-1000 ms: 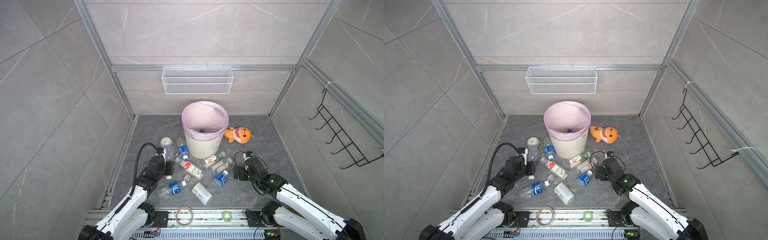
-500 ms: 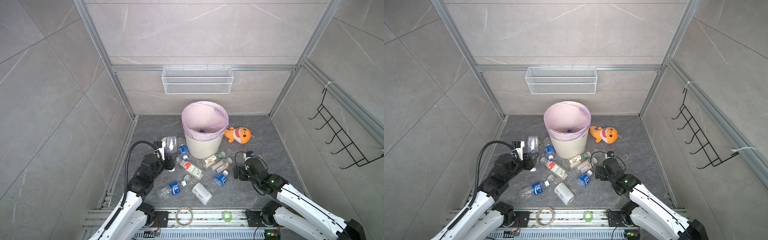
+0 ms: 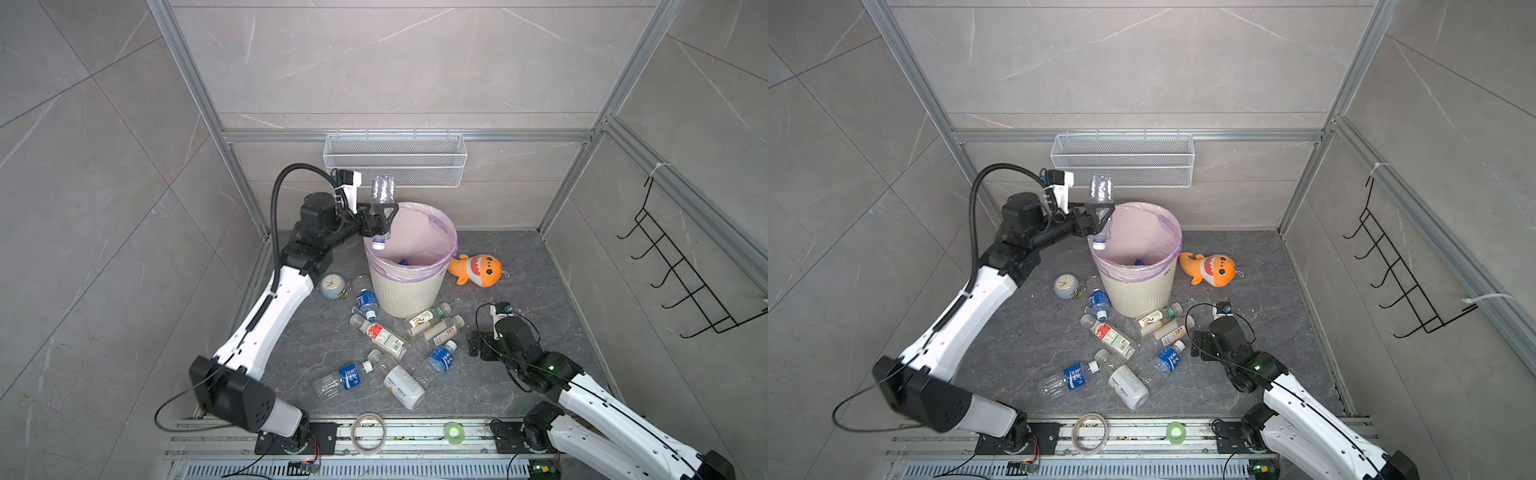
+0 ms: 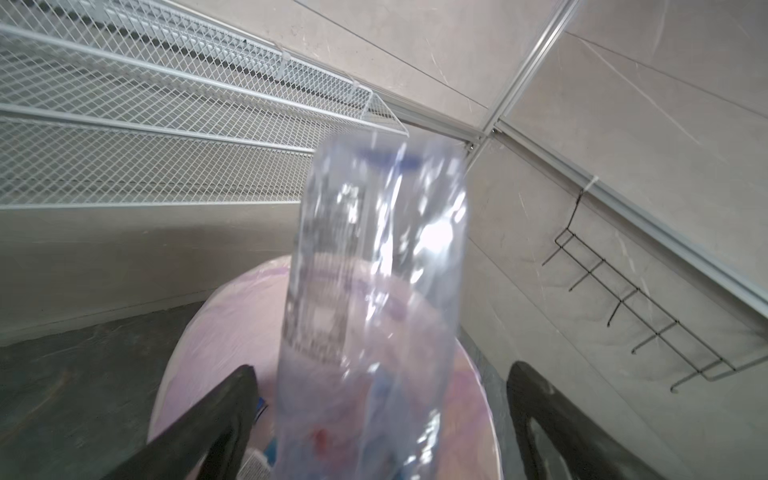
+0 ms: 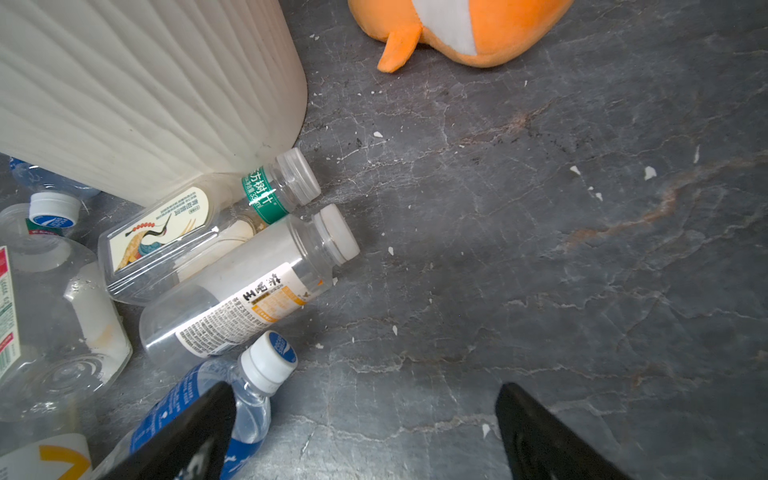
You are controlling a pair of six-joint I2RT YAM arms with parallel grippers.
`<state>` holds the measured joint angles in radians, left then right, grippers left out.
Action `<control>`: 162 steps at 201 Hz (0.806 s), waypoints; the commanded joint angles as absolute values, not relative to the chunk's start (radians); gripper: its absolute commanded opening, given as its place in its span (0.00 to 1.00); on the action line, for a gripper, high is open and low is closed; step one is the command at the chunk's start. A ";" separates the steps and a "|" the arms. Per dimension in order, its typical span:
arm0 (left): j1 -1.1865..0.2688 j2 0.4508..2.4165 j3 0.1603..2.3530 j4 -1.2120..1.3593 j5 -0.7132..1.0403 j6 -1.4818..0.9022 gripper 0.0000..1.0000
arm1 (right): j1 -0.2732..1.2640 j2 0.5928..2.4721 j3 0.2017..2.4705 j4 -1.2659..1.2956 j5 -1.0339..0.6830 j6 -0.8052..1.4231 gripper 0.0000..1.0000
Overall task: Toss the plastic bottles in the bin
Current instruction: 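Carry the crushed bottle over the bin and open the left gripper, then lower the left gripper back toward the bottles beside the clock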
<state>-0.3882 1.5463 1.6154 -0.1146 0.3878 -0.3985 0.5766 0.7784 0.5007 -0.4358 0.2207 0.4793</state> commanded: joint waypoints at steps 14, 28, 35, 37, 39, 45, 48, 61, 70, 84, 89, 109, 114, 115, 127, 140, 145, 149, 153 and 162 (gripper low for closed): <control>-0.383 1.454 1.502 -0.048 0.386 -0.423 1.00 | 0.577 0.764 0.483 -0.423 0.218 0.486 0.99; -0.384 1.391 1.452 -0.030 0.367 -0.412 1.00 | 0.577 0.765 0.482 -0.422 0.217 0.485 1.00; -0.384 1.366 1.433 -0.030 0.364 -0.404 1.00 | 0.577 0.768 0.482 -0.423 0.216 0.484 1.00; -0.384 1.358 1.427 -0.030 0.364 -0.404 1.00 | 0.577 0.767 0.483 -0.422 0.216 0.485 1.00; -0.384 1.352 1.426 -0.031 0.363 -0.401 1.00 | 0.576 0.768 0.483 -0.422 0.216 0.485 1.00; -0.383 1.333 1.412 -0.038 0.361 -0.397 1.00 | 0.577 0.770 0.484 -0.423 0.215 0.484 1.00; -0.383 1.324 1.407 -0.044 0.361 -0.392 1.00 | 0.576 0.772 0.483 -0.422 0.215 0.484 1.00; -0.383 1.287 1.380 -0.069 0.361 -0.374 1.00 | 0.577 0.773 0.486 -0.422 0.216 0.484 1.00; -0.384 1.264 1.360 -0.088 0.357 -0.362 1.00 | 0.577 0.773 0.485 -0.423 0.216 0.484 0.99; -0.383 1.232 1.329 -0.119 0.346 -0.346 1.00 | 0.577 0.773 0.485 -0.422 0.216 0.485 1.00; -0.384 1.220 1.322 -0.132 0.339 -0.340 1.00 | 0.577 0.775 0.485 -0.423 0.216 0.484 1.00; -0.383 1.184 1.278 -0.183 0.323 -0.317 1.00 | 0.576 0.775 0.485 -0.422 0.216 0.484 1.00; -0.384 1.174 1.263 -0.190 0.321 -0.315 1.00 | 0.577 0.775 0.485 -0.422 0.214 0.484 1.00; -0.384 1.171 1.260 -0.191 0.322 -0.315 1.00 | 0.577 0.775 0.485 -0.422 0.214 0.483 1.00; -0.383 1.148 1.227 -0.208 0.315 -0.311 1.00 | 0.576 0.775 0.485 -0.420 0.215 0.484 1.00; -0.385 1.124 1.192 -0.227 0.310 -0.306 1.00 | 0.577 0.776 0.485 -0.422 0.213 0.482 1.00; -0.385 1.113 1.178 -0.235 0.307 -0.305 1.00 | 0.577 0.778 0.487 -0.421 0.213 0.482 1.00; -0.385 1.105 1.167 -0.241 0.303 -0.304 1.00 | 0.577 0.778 0.486 -0.422 0.213 0.482 1.00; -0.386 1.095 1.156 -0.247 0.300 -0.303 1.00 | 0.577 0.779 0.486 -0.420 0.213 0.482 1.00; -0.389 1.078 1.135 -0.262 0.290 -0.298 1.00 | 0.577 0.780 0.486 -0.421 0.212 0.483 1.00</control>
